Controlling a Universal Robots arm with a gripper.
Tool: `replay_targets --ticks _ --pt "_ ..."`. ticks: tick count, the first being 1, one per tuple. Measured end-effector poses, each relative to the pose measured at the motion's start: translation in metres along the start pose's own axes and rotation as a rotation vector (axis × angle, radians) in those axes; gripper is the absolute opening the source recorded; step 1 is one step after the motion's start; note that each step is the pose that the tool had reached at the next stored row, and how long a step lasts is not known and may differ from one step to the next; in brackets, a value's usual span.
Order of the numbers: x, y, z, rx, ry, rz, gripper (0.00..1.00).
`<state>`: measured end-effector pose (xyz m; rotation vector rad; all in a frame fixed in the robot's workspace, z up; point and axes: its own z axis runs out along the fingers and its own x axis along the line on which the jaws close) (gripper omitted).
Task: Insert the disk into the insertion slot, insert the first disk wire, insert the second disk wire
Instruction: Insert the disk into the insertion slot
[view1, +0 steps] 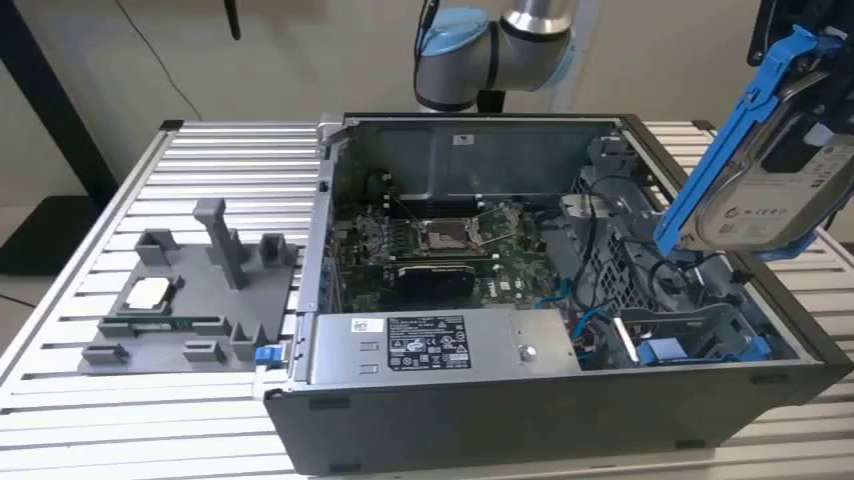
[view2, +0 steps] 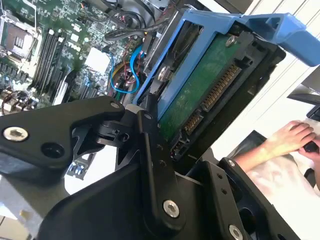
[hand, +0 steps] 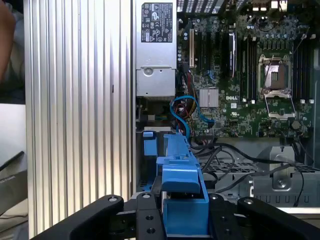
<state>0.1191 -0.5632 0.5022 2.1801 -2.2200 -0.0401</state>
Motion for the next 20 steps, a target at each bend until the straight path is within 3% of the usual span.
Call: replay_targets --ticks 20 --pt "0.0002 -0.0005 0.0130 0.0002 0.0001 0.000 0.33"
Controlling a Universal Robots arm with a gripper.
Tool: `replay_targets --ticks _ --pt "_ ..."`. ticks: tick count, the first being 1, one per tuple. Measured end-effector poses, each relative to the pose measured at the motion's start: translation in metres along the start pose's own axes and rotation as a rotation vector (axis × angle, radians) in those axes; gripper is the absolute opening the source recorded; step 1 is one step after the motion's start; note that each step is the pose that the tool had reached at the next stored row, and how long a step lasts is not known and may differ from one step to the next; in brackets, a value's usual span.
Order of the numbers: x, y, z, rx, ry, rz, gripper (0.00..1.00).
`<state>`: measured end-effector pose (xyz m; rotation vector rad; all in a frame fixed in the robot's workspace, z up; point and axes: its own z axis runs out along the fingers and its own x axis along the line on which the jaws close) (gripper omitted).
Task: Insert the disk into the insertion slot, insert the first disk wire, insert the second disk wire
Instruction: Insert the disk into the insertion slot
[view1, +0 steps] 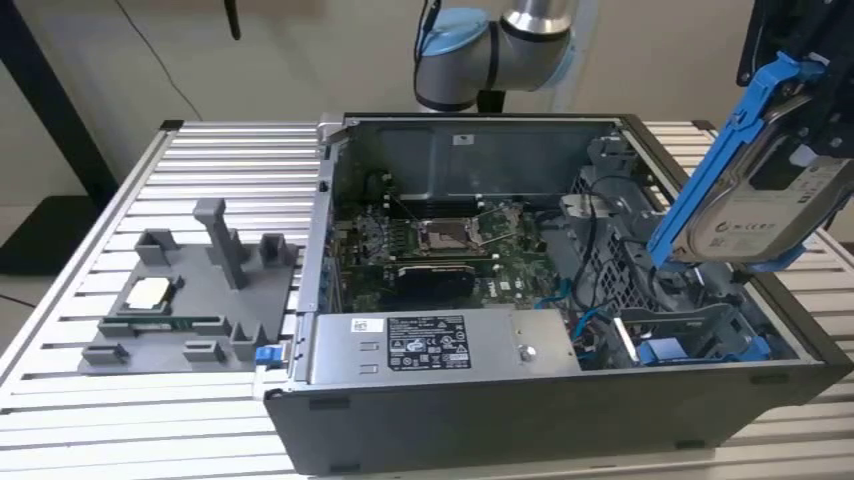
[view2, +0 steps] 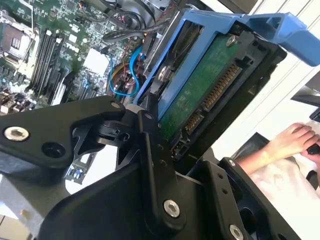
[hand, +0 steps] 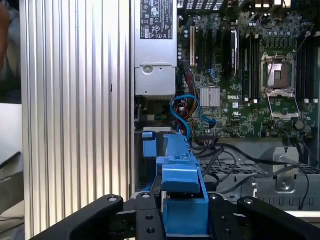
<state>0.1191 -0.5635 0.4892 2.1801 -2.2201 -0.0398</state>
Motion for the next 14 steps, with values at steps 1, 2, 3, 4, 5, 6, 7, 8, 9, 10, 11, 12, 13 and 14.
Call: replay_targets --ticks 1,2,3,4,5,6,7,8,9,10,11,12,13,14 --pt "0.0000 0.0000 0.0002 0.0000 0.0001 0.000 0.33" --pt "0.0000 0.0000 0.0001 0.0000 0.0002 0.000 0.33" --pt "0.0000 0.0000 0.0002 0.0000 0.0002 0.000 0.33" --pt "0.0000 0.0000 0.0002 0.0000 0.0001 0.000 0.33" --pt "0.0000 0.0000 0.0003 0.0000 0.0000 0.000 0.33" --pt "0.0000 0.0000 0.0003 0.0000 0.0001 0.000 0.33" --pt "0.0000 0.0000 0.0005 0.0000 0.0001 0.000 0.33" --pt "0.0000 0.0000 0.0009 0.0000 -0.0002 0.000 0.33" --pt "0.0001 0.0000 0.0013 0.0000 -0.0001 0.000 0.33" --pt "0.0001 0.0000 0.0018 0.0000 0.0001 0.000 0.33" --pt "0.0002 -0.0001 0.0024 0.0000 0.0001 0.000 0.33" --pt "0.0002 -0.0001 0.0032 0.0000 0.0001 0.000 0.33" --pt "0.0002 -0.0002 0.0041 0.0000 0.0001 0.000 0.33" --pt "0.0002 -0.0002 0.0052 0.0000 0.0001 0.000 0.33"
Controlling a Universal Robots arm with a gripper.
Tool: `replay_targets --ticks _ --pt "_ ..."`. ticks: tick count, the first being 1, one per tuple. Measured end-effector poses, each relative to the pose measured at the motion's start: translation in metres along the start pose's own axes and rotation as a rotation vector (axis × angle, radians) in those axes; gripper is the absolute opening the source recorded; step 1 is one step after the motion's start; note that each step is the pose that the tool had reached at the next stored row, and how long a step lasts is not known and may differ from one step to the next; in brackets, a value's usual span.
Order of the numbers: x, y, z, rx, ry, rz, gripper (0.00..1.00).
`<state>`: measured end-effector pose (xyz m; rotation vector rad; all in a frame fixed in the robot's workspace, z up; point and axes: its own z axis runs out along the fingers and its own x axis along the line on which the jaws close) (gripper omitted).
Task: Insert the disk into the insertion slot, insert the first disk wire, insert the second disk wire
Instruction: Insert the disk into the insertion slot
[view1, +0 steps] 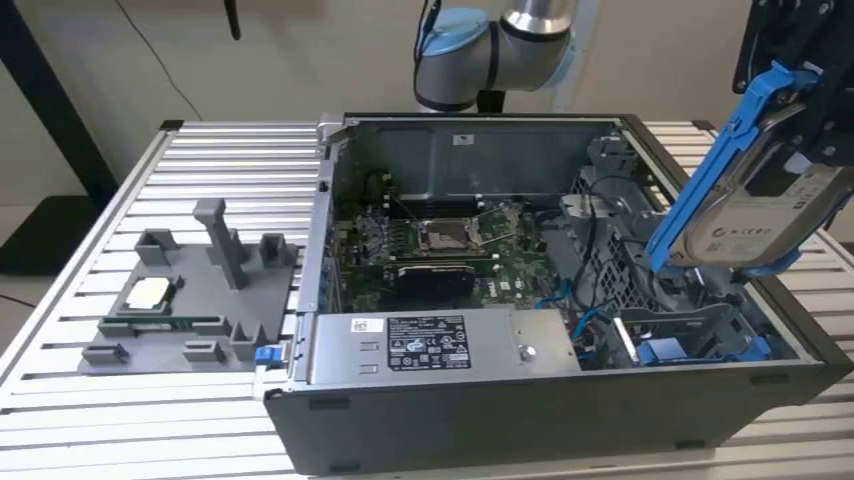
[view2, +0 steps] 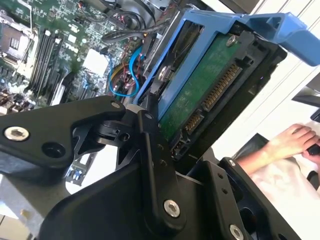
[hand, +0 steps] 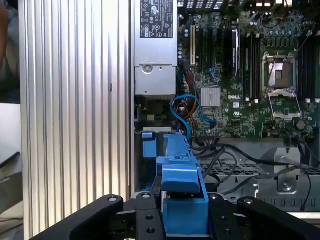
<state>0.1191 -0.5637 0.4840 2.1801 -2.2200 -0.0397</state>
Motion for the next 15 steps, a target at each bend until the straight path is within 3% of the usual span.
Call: replay_targets --ticks 15 --pt "0.0006 -0.0005 0.0136 0.0000 -0.0003 0.000 0.33"
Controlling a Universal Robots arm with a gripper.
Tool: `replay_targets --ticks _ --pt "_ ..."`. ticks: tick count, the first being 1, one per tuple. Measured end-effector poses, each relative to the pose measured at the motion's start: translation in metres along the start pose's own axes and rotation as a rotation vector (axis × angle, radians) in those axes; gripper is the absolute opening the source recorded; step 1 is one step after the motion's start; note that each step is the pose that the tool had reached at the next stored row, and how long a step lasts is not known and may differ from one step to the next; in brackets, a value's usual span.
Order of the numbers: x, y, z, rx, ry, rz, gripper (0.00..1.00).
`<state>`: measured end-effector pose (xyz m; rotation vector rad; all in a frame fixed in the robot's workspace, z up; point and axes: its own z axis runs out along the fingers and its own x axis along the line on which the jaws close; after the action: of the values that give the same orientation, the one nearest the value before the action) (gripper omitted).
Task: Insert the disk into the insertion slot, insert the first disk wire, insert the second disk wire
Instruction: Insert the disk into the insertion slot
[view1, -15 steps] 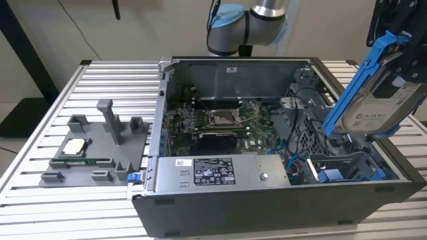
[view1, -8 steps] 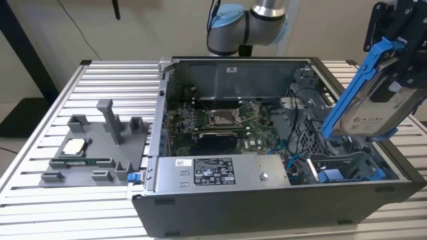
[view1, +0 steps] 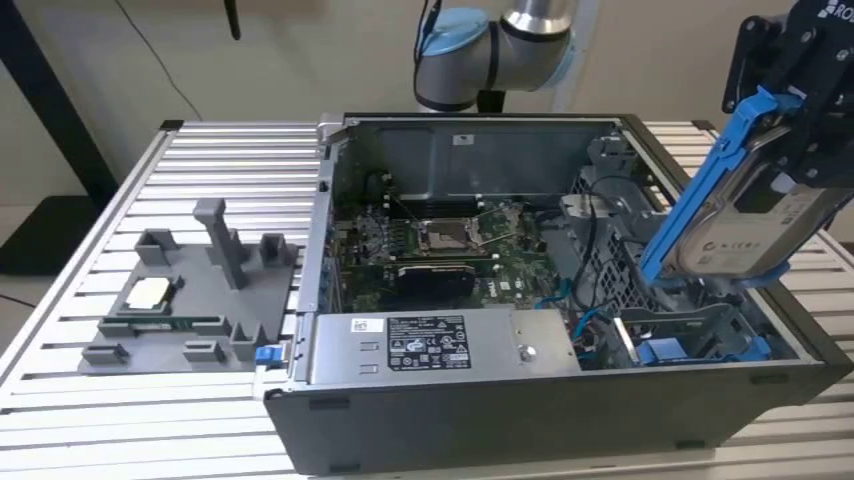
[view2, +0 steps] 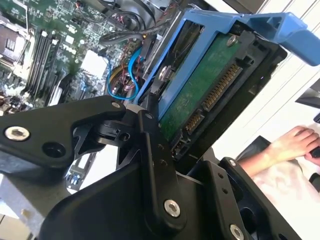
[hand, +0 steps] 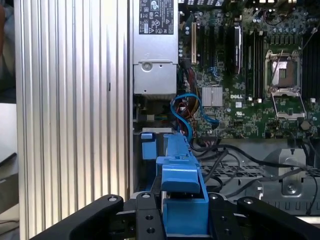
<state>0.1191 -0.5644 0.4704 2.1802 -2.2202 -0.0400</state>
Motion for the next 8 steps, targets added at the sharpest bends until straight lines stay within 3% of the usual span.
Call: replay_targets --ticks 8 --pt "0.0046 -0.0005 0.0099 0.0000 0.0002 0.000 0.33"
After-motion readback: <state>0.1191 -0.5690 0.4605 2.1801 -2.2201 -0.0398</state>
